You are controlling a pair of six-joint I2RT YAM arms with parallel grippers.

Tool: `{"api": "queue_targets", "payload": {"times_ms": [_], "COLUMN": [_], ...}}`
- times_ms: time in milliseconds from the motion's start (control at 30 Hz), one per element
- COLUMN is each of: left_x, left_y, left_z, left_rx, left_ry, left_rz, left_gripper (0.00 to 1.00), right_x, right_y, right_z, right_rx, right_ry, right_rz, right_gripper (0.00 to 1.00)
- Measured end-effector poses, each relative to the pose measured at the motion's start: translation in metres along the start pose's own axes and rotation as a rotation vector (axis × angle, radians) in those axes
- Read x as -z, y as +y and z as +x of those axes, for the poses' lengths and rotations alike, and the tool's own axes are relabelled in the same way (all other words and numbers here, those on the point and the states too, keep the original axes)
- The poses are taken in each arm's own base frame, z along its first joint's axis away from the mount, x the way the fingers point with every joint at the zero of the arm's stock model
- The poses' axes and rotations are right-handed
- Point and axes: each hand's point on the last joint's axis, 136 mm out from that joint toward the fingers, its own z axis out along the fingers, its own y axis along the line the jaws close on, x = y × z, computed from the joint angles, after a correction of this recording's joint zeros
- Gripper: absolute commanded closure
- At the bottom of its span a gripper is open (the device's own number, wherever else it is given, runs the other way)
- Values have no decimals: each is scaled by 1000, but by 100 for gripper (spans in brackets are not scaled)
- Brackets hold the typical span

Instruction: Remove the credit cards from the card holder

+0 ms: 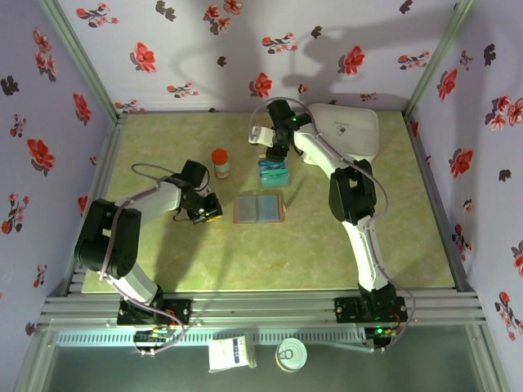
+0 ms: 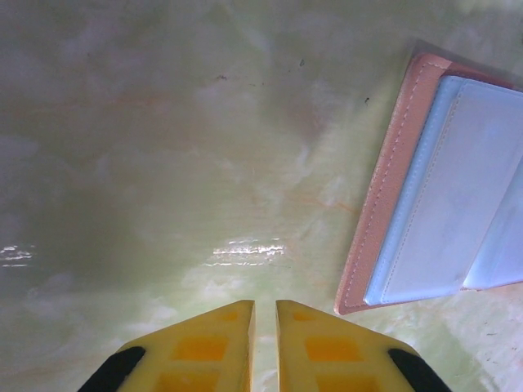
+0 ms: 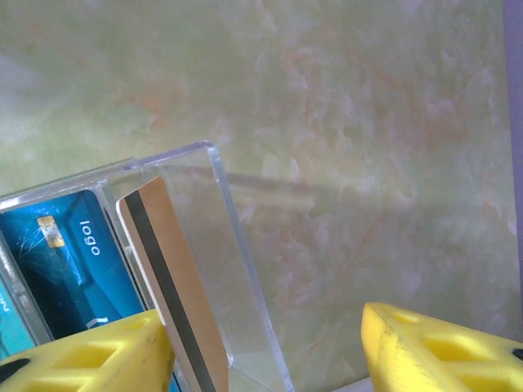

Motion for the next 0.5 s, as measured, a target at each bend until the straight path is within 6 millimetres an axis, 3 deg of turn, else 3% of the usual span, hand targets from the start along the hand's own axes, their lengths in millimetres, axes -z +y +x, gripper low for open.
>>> {"api": "queue_targets", "payload": {"times_ms": [500], "left_x": [1], "left_y": [3], "left_z": [-3], "left_rx": [11], "left_ry": [-5], "left_rz": [-1], "left_gripper": [86], "right_x": [3], "right_y": [-33], "right_z": [-10], "right_rx": [-28], "right_ry": [-32], "right_rz": [140], "right_gripper": [44]}}
